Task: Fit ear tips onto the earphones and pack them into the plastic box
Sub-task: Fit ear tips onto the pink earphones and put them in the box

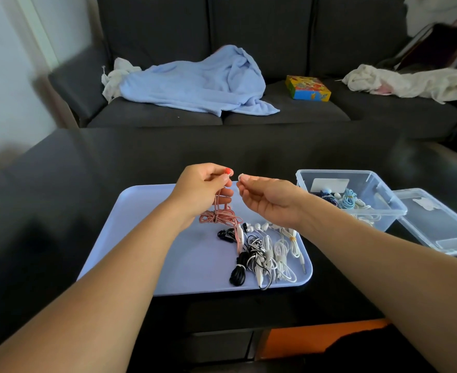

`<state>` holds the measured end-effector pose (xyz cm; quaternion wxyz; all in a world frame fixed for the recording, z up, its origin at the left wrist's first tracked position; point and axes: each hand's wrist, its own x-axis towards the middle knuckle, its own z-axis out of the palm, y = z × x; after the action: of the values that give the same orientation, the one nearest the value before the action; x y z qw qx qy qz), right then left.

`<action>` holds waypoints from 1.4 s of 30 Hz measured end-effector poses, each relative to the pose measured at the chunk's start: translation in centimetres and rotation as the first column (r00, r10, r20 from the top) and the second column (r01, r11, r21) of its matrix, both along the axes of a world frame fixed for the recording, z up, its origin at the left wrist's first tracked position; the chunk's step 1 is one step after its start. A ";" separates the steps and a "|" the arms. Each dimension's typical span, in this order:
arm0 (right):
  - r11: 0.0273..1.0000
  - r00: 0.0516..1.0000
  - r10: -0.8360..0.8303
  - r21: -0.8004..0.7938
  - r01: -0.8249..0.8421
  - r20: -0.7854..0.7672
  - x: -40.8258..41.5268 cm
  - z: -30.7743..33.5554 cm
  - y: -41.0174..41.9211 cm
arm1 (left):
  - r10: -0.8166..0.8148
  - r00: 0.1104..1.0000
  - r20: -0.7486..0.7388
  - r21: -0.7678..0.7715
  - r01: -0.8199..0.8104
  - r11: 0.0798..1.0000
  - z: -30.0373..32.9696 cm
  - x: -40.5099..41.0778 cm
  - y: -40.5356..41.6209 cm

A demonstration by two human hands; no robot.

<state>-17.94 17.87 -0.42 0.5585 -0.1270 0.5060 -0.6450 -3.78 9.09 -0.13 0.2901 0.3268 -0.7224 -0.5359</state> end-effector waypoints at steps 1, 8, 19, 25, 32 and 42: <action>1.000 1.000 0.005 -0.007 -0.005 0.003 0.2 0.1 0.0 | 0.001 1.000 -0.003 0.004 -0.001 1.000 0.0 0.0 0.1; 0.998 0.999 0.023 -0.064 -0.022 0.024 0.8 0.5 -0.2 | 0.066 0.998 0.005 -0.031 -0.065 0.997 0.2 0.2 0.2; 0.995 0.997 0.040 -0.089 -0.046 -0.067 0.3 0.4 0.0 | 0.109 0.992 0.055 -0.087 -0.104 0.991 0.6 0.2 0.5; 0.994 0.967 0.036 -0.092 -0.061 -0.254 0.3 0.6 0.2 | 0.115 0.992 0.055 -0.087 -0.110 0.990 0.5 0.4 0.3; 0.995 0.928 -0.020 -0.096 -0.017 -0.373 0.6 0.6 0.4 | 0.059 0.998 -0.015 -0.058 -0.059 0.997 0.7 0.6 0.3; 0.995 0.944 -0.040 -0.101 0.007 -0.329 0.8 0.8 0.5 | -0.024 0.997 -0.068 -0.012 0.023 1.000 0.5 0.4 0.4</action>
<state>-17.12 18.39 0.33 0.4510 -0.2545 0.5615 -0.6454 -3.35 9.54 0.37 0.3101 0.2982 -0.7189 -0.5460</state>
